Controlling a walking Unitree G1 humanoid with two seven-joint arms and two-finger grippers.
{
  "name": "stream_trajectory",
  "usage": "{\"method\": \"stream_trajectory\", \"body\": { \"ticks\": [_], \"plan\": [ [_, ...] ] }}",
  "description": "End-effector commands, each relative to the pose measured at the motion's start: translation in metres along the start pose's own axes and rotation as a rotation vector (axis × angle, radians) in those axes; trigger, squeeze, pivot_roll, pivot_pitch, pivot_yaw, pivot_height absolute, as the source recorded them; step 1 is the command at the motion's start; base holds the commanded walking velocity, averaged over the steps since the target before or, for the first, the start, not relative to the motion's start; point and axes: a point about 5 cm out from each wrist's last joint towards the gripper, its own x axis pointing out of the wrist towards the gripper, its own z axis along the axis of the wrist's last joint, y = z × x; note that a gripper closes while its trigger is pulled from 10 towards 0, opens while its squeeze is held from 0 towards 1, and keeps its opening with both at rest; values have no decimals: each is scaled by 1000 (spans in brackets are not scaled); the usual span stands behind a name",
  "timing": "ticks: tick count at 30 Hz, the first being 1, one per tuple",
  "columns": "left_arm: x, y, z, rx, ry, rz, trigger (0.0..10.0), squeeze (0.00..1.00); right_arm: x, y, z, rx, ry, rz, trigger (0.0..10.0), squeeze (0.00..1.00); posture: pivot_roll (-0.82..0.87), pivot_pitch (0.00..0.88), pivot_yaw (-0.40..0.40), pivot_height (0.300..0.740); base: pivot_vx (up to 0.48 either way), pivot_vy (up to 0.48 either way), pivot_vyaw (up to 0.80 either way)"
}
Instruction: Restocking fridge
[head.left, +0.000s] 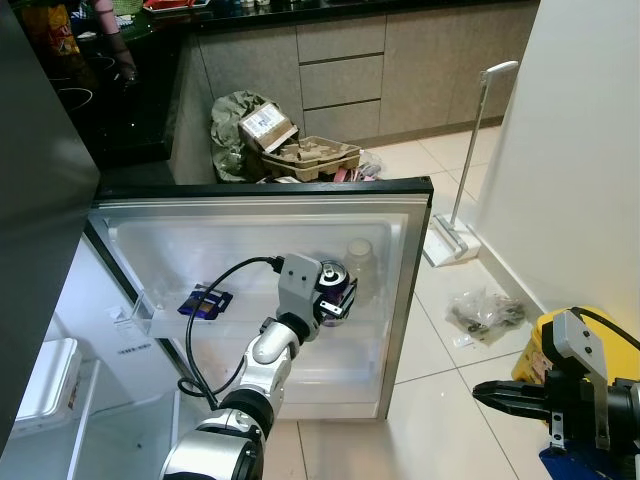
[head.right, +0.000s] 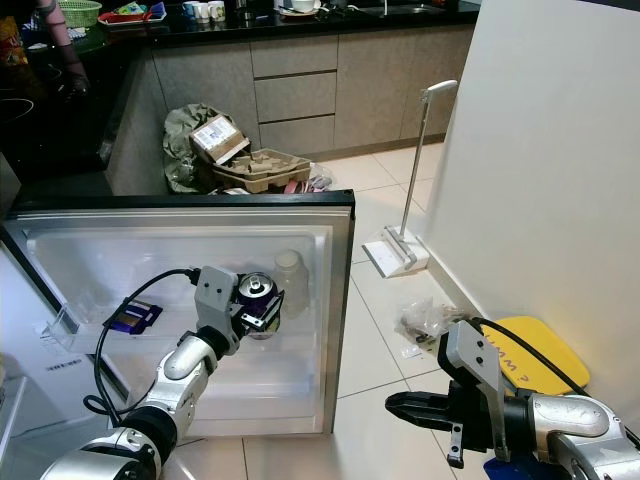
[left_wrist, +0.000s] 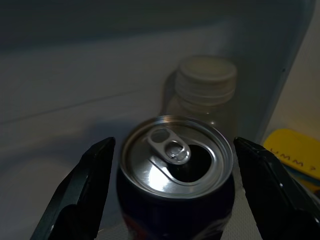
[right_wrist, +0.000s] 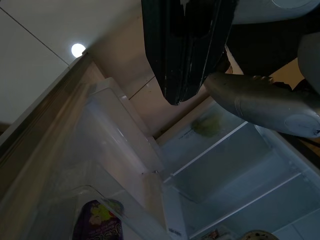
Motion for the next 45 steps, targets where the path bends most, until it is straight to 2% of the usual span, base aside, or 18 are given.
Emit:
{"method": "stream_trajectory", "body": {
  "ticks": [1,14,28,35,37,40,45],
  "plan": [
    [3,3,8,13,-33,-1,10000,0,-3,0,3,1,-4,-7,10000,0,-47,0,49,740,0,0,0],
    [1,8,12,-9,-72,4,10000,0,-4,-2,5,-5,-9,-9,10000,0,-44,0,43,740,0,0,0],
    [-7,29,19,-36,-130,53,10000,0,-3,-3,7,-13,-11,1,10000,0,-40,0,34,740,0,0,0],
    [-13,32,21,-116,-182,3,10000,0,-4,-3,6,-11,-7,0,10000,0,-35,0,30,740,0,0,0],
    [-15,28,17,-147,-178,-55,10000,0,-4,-4,6,-12,-6,-1,10000,0,-32,0,29,740,0,0,0],
    [-16,27,16,-148,-175,-68,10000,0,-3,-4,6,-12,-6,-2,10000,0,-32,0,29,740,0,0,0],
    [-19,25,15,-219,-196,-132,10000,0,-3,-4,6,-10,-7,-3,10000,0,-35,0,32,740,0,0,0]
  ]
}}
